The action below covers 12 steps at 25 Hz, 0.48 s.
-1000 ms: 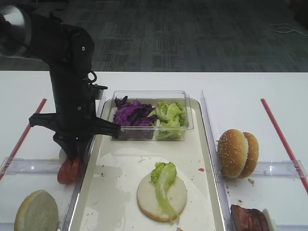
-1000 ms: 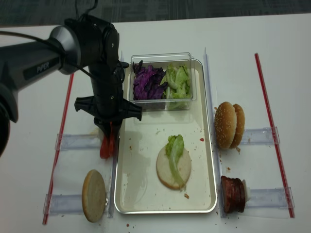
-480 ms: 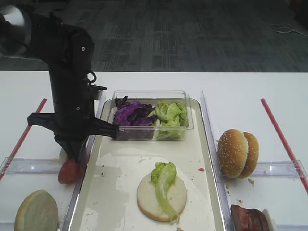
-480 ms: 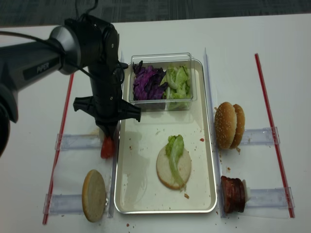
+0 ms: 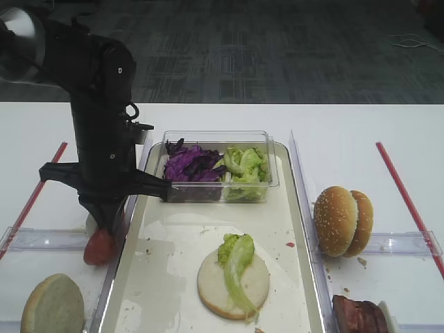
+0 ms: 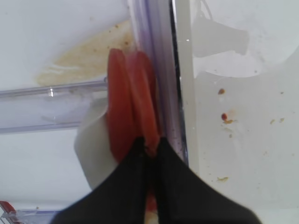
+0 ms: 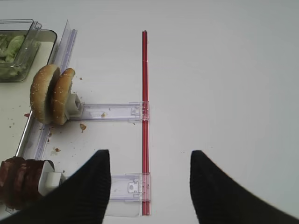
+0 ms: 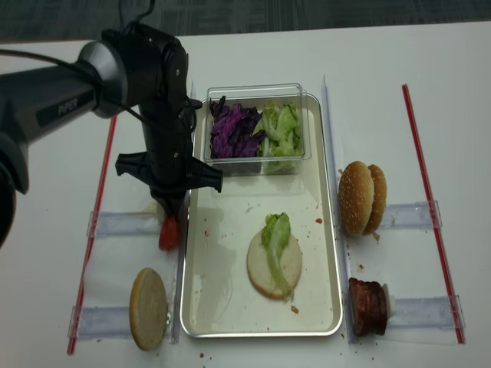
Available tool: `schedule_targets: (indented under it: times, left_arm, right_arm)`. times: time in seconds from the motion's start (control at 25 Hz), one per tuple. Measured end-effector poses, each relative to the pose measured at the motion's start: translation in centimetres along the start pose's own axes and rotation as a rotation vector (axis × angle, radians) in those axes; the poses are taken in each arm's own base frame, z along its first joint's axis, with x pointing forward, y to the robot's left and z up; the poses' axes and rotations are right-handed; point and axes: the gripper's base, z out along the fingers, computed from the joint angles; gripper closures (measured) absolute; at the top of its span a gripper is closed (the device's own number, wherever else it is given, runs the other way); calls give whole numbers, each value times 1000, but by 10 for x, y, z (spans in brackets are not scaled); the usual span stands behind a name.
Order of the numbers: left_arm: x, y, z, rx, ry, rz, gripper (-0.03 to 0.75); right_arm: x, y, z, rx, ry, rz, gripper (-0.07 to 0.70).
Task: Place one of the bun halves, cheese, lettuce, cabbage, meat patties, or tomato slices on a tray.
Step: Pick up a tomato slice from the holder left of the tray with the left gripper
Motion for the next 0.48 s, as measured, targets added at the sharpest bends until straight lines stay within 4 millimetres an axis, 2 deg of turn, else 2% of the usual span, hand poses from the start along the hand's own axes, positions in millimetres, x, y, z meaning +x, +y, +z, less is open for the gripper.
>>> schedule_targets:
  times: [0.24, 0.48]
  left_arm:
    - [0, 0, 0, 0, 0, 0, 711]
    - [0, 0, 0, 0, 0, 0, 712]
  right_arm:
    - [0, 0, 0, 0, 0, 0, 251]
    - [0, 0, 0, 0, 0, 0, 295]
